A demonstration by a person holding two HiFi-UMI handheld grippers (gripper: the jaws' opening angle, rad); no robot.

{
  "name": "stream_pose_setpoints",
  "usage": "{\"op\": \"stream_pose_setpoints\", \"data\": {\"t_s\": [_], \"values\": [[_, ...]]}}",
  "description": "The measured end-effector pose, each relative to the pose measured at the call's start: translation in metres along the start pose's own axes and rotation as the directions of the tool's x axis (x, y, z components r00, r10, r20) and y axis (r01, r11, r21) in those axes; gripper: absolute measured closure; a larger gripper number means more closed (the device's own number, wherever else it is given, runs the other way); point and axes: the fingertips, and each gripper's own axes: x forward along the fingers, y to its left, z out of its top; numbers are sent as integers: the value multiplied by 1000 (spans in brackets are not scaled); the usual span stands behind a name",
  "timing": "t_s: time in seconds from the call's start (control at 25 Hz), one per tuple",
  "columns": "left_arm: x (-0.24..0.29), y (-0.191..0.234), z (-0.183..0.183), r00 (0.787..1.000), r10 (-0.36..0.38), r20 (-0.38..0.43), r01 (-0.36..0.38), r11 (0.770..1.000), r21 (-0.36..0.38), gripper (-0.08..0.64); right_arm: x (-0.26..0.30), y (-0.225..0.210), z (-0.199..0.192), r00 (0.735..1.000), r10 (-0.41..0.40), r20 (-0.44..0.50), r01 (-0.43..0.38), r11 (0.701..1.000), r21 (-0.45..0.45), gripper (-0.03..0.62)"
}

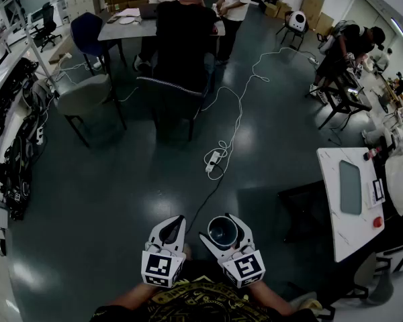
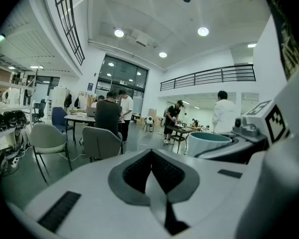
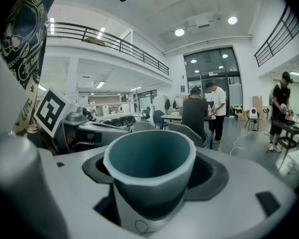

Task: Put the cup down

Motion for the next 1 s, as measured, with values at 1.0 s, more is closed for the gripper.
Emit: {"op": "stream_pose_setpoints", "data": {"t_s": [1.0], "values": [[1, -38, 8, 997, -75, 2, 75, 997, 14, 551, -50, -25, -7, 992, -119, 49, 115, 989, 93, 207]]}}
